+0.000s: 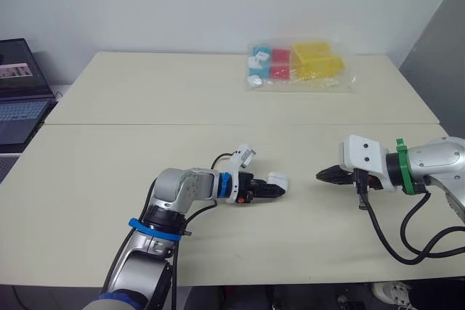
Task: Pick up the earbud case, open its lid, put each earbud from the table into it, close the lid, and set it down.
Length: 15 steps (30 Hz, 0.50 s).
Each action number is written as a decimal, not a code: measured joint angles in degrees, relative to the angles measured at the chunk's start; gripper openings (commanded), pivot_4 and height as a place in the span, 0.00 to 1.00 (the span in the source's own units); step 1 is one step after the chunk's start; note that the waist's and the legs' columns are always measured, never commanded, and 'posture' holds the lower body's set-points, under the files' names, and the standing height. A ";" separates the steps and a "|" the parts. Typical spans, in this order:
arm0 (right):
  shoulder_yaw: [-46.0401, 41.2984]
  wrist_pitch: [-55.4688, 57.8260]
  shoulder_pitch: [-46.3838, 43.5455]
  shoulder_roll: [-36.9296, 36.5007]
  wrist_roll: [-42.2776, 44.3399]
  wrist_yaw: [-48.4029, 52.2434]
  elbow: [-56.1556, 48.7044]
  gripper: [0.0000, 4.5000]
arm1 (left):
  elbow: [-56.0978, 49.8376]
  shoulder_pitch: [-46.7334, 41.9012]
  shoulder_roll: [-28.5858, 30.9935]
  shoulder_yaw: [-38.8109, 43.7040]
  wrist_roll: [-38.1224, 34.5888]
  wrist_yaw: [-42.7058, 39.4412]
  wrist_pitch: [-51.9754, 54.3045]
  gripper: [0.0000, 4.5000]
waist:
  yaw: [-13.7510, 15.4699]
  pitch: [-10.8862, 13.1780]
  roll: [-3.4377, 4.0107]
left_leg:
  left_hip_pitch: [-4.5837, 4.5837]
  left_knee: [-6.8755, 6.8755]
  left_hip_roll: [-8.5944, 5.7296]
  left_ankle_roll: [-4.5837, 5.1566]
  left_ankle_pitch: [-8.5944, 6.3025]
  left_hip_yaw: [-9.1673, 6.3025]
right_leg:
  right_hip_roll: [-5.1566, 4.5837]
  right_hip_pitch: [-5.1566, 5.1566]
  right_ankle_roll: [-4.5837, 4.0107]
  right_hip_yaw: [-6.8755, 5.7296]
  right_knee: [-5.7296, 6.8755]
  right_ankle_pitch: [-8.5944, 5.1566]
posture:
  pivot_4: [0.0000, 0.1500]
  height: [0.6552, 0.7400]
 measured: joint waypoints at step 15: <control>-9.11 0.52 3.68 0.14 2.67 -2.38 -0.32 0.00 | -16.64 15.20 27.89 -6.08 12.93 -7.81 -30.44 0.99 | -0.96 -0.05 0.09 | 0.11 -0.23 0.35 -0.02 -0.01 -0.07 | 0.05 -0.08 -0.39 -0.02 0.01 -0.10 | 1.00 1.00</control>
